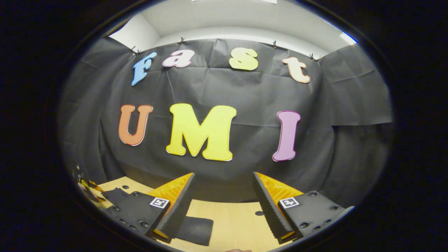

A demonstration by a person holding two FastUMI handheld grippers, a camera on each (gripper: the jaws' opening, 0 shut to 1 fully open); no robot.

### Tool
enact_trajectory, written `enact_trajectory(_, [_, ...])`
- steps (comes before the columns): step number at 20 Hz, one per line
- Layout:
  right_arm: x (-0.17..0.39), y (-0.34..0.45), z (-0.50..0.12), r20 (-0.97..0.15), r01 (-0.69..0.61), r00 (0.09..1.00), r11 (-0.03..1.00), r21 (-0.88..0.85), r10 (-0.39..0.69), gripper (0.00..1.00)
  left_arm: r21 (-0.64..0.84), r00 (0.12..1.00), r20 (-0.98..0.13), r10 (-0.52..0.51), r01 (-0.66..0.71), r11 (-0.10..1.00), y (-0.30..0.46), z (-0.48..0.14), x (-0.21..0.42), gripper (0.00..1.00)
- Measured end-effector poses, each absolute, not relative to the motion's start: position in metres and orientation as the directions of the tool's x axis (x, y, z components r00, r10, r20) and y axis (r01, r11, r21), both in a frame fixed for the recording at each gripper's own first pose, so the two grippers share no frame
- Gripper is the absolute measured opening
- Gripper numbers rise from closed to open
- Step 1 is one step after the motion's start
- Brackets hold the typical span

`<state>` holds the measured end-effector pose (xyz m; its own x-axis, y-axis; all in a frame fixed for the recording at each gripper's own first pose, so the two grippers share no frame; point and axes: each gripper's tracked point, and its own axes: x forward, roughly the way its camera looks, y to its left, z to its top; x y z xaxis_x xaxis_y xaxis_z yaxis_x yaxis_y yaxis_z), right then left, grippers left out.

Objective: Grasp the waist and the cuffs of the jeans and fold them to make the two legs overlap; first hold the waist and fold one-third of the jeans toward the cuffs, then hold the cuffs and fold the remaining one-third in the same direction to finish folding.

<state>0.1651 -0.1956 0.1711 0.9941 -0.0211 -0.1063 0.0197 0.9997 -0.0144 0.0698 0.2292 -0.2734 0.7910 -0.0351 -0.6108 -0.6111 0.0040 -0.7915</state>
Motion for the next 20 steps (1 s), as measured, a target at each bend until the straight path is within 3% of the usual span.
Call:
enact_trajectory(8, [0.165,-0.214,0.162,-0.145,0.060,0.987,0.997,-0.038,-0.065,0.98,-0.844,0.853,-0.522,-0.005,-0.517,-0.144,0.242,-0.275,0.118,0.98])
enact_trajectory(12, [0.166,-0.218,0.157,-0.165,0.067,0.984,0.997,-0.035,-0.072,0.98,-0.852,0.858,-0.513,-0.006,-0.510,-0.121,0.240,-0.282,0.134,0.97])
enact_trajectory(13, [0.165,-0.219,0.155,-0.168,0.065,0.983,0.997,-0.033,-0.070,0.98,-0.841,0.846,-0.532,-0.017,-0.531,-0.101,0.236,-0.288,0.134,0.80])
enact_trajectory(14, [0.165,-0.219,0.155,-0.170,0.066,0.983,0.997,-0.039,-0.072,0.98,-0.816,0.820,-0.572,-0.018,-0.571,-0.085,0.234,-0.299,0.129,0.84])
enact_trajectory(17, [0.163,-0.222,0.157,-0.167,0.066,0.983,0.996,-0.061,-0.075,0.98,-0.790,0.795,-0.606,-0.010,-0.604,-0.104,0.236,-0.307,0.128,0.13])
enact_trajectory(20, [0.162,-0.227,0.157,-0.171,0.075,0.982,0.995,-0.060,-0.084,0.98,-0.770,0.770,-0.638,0.006,-0.638,-0.011,0.235,-0.307,0.123,0.05])
